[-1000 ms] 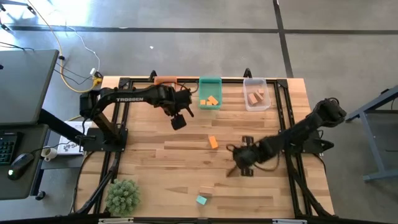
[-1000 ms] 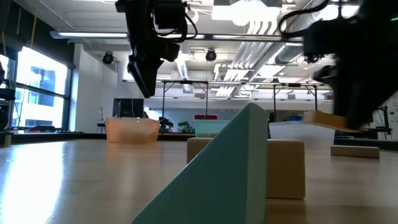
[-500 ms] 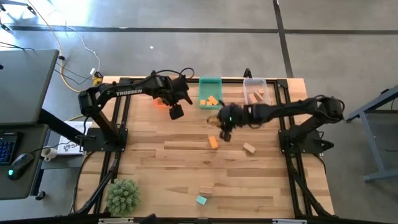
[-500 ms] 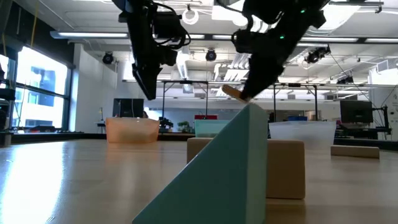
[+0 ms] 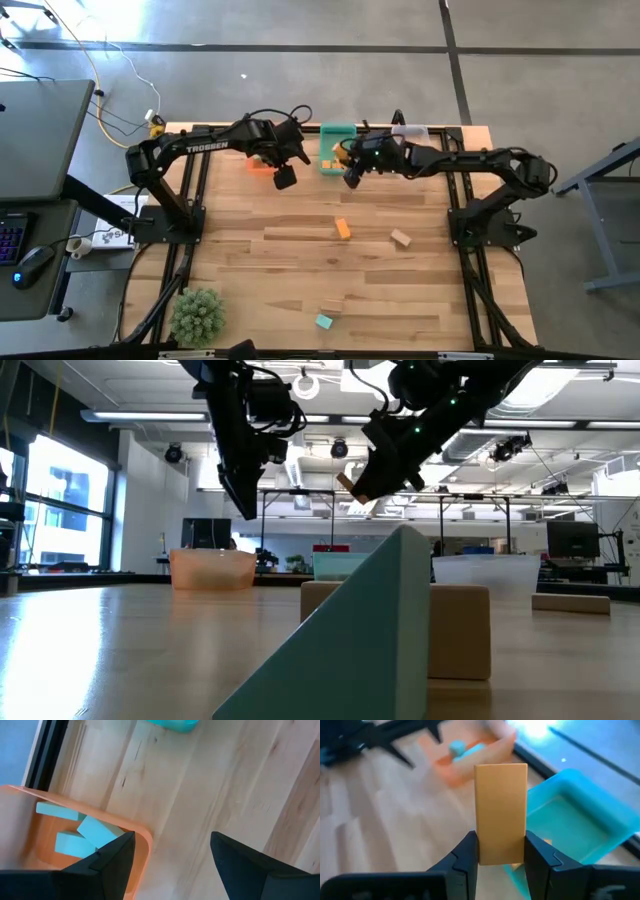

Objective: Sort & place blocks by color
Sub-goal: Put the yellow block into the blue bin

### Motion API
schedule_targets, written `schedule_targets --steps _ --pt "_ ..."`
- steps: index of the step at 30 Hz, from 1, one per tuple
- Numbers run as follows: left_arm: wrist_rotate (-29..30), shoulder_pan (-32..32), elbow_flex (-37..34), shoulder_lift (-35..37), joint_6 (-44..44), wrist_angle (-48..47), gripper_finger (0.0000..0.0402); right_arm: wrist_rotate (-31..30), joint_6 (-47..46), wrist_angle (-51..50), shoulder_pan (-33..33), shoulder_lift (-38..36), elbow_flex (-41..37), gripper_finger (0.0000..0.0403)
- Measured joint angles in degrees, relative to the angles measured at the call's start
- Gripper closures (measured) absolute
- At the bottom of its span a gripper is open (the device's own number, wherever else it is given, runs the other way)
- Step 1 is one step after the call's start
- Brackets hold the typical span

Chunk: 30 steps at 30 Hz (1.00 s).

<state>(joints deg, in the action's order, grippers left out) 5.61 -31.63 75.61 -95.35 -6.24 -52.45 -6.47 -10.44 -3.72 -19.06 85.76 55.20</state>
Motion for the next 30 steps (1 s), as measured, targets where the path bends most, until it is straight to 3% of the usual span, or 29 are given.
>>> schedule_targets --steps 7,11,24,30 --pt "0.0 -0.6 0.0 0.0 0.0 0.0 0.0155 -1.3 0.0 6.4 -3.8 2.4 0.0 0.0311" --pt "0.0 -0.7 0.0 0.0 0.0 0.0 0.0154 -0.7 -1.5 4.7 -5.8 5.7 2.9 0.0311" --pt "-0.5 -1.0 0.0 0.0 0.1 0.1 0.0155 1.1 -1.4 -25.1 -7.7 20.2 24.3 0.0311" --pt "-0.5 -1.0 0.0 0.0 0.0 0.1 0.0155 2.5 0.2 -29.9 -7.7 25.4 29.4 0.0297"
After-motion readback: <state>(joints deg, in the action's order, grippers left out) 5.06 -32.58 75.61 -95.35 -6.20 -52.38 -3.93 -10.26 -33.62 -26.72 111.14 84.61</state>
